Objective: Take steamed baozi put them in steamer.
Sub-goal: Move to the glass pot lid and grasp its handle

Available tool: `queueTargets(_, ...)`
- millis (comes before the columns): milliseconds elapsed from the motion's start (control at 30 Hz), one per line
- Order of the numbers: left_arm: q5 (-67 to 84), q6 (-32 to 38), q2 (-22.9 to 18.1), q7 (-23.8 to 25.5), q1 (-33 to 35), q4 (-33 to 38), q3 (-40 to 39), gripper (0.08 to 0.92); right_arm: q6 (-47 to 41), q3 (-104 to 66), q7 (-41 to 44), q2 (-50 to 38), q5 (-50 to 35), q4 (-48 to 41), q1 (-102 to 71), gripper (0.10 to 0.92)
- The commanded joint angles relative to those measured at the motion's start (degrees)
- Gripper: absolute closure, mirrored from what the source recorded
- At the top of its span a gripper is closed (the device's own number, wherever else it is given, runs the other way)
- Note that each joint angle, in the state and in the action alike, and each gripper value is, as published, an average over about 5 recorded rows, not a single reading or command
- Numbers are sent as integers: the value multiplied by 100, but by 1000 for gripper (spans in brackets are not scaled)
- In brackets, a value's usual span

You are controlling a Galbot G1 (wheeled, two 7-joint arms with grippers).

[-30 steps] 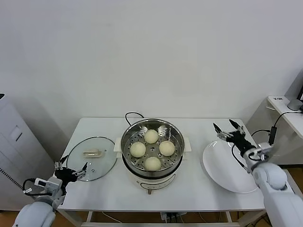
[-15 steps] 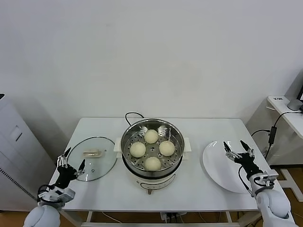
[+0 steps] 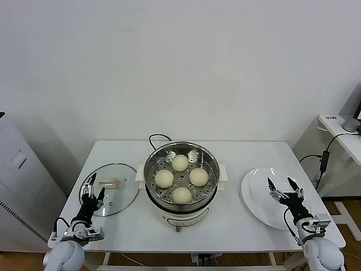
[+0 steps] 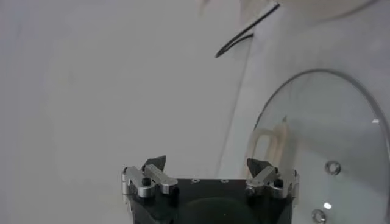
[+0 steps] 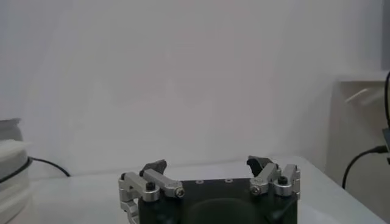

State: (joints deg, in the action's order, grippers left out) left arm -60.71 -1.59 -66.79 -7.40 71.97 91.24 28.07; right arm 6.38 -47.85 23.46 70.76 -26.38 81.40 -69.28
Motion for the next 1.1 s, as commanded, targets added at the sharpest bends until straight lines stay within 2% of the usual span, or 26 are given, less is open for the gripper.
queueTargets(33, -1429, 87, -341, -240, -513, -902, -56, 177, 46, -77, 37, 119, 77, -39, -61, 203)
queueTargets(700, -1601, 108, -548, -366, -1321, -1724, -109, 177, 75, -133, 119, 178, 120, -59, -108, 203)
queueTargets(900, -1599, 104, -575, -395, -1381, -1820, -95, 186, 94, -174, 149, 200, 120, -76, -125, 203)
queueTargets(1100, -1580, 141, -587, -444, -1344, -1838, -72, 328, 96, -197, 162, 220, 120, -75, -126, 203)
